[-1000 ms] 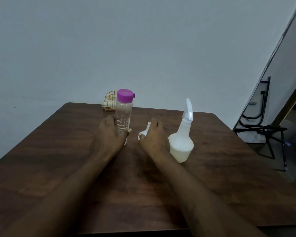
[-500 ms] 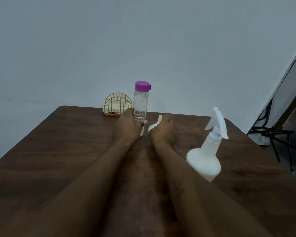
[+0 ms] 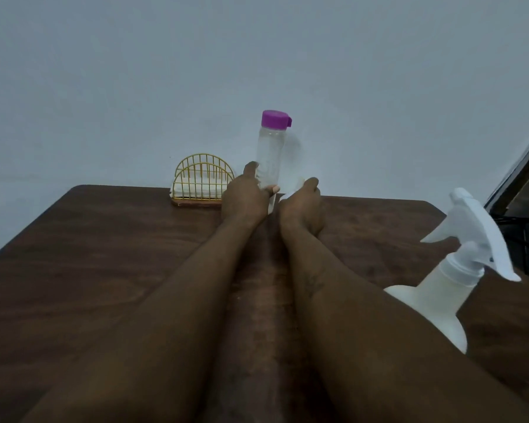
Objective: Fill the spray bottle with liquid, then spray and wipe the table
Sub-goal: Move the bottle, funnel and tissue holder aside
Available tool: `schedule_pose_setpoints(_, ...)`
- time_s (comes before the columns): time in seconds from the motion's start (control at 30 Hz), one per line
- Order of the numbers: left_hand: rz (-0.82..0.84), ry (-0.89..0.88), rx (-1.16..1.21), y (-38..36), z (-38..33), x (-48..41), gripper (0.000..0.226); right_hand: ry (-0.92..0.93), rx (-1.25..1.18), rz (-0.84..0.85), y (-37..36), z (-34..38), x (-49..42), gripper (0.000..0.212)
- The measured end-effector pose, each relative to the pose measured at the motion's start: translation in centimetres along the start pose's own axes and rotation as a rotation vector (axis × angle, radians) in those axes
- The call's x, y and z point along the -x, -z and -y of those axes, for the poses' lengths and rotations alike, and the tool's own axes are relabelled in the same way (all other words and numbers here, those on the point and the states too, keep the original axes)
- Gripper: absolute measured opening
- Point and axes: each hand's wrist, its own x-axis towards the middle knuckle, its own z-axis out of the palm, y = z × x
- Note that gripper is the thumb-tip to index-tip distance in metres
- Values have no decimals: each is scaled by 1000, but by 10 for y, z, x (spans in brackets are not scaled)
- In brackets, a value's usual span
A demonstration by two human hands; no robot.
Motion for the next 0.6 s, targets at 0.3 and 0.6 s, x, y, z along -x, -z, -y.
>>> schedule_pose_setpoints(0.3, -38, -16, -32, -23, 10, -13, 69, -8, 35, -50, -20, -2, -16, 36)
schedule_pose_setpoints(0.6, -51, 22, -126, -2, 8, 2, 55, -18, -133, -151, -11, 0, -5, 49)
